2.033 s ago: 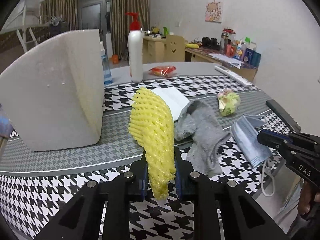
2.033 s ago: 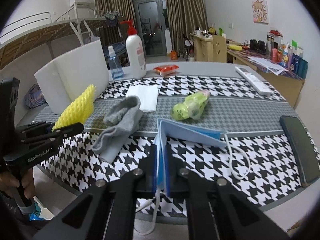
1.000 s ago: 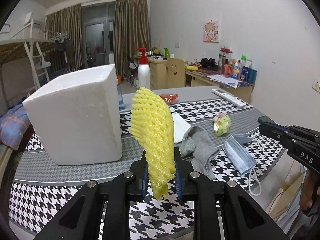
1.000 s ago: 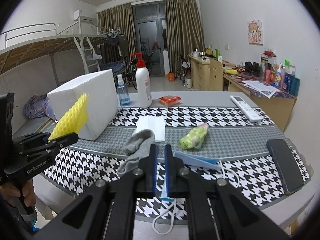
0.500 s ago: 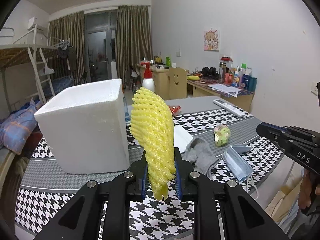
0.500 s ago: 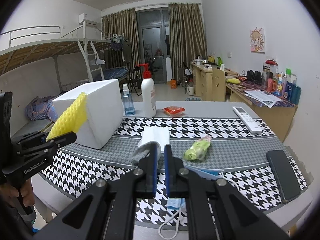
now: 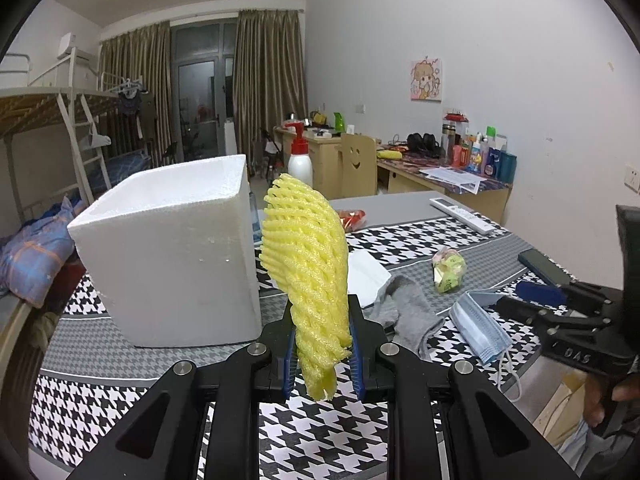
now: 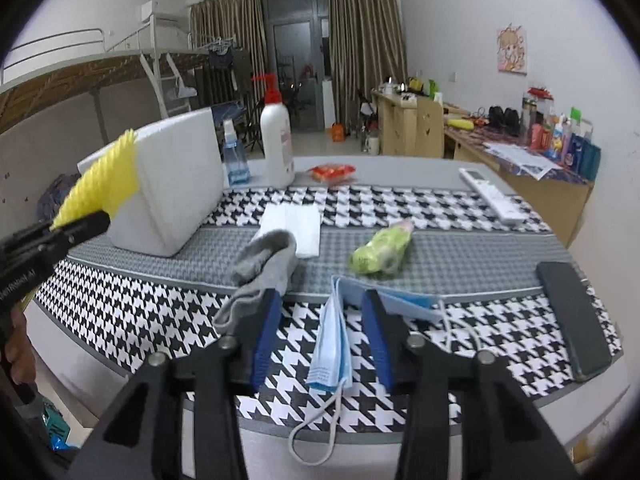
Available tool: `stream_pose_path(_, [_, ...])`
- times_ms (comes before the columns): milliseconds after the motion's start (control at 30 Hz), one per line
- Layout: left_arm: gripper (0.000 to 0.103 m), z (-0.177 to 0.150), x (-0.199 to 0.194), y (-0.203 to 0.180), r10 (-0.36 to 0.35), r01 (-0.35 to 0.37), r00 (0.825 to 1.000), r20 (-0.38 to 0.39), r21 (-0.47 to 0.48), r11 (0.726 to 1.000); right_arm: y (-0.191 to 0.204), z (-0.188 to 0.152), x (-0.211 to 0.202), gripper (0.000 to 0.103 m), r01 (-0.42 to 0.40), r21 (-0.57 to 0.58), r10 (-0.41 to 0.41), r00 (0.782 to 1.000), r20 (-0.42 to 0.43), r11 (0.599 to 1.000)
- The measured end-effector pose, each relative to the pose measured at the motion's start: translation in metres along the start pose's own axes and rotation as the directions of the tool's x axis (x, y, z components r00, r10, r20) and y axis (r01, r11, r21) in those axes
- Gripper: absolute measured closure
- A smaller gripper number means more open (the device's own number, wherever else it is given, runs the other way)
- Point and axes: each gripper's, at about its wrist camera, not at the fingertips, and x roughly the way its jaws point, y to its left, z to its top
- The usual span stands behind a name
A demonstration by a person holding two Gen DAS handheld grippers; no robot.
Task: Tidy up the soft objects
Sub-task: 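Lift the foam net and mask and carry both toward the white foam box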
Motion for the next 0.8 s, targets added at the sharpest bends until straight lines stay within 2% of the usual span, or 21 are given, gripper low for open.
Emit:
stream_pose_path(333, [0.081,0.005,0.013,0.002,0.014,-0.014,1.0,-0.019,0.002,1.0,-0.012,-0.01,0.043,0.056,0.005,0.042,0.001,0.992,-0.125,0.999])
stream_pose_path(367, [0.081,0.005,0.013,0.002,0.014,-0.014,1.0,-0.02,0.002,1.0,-0.012,-0.011,0.047,0.059,0.003,0.044,0.003,0.991,-0.135,0.999])
stream_pose_path(400, [0.081,0.006,0.015,0.002,0.015,-0.014,1.0,-0.021,0.002,1.0,-0.012,-0.012,0.051,0.064,0.003,0.042,0.003,0.989,-0.147,0.999])
stream_pose_path(433, [0.081,0.006,0.015,0.002,0.014,-0.014,1.0,-0.022,0.002,1.0,-0.012,-0.012,0.054,0.084,0.007,0.045,0.001,0.987,-0.161,0.999])
stream_pose_path(467, [0.081,0.007,0.016,0.003,0.015,-0.015,1.0,-0.023,0.002,1.0,-0.013,-0.012,0.056,0.096,0.01,0.045,-0.002,0.986,-0.165,0.999])
stream_pose_path(800, [0.081,0.016,0.015,0.009,0.018,-0.018,1.0,-0.013,0.0,1.0,-0.01,0.013,0.019,0.098,0.009,0.056,-0.008,1.0,-0.028,0.998])
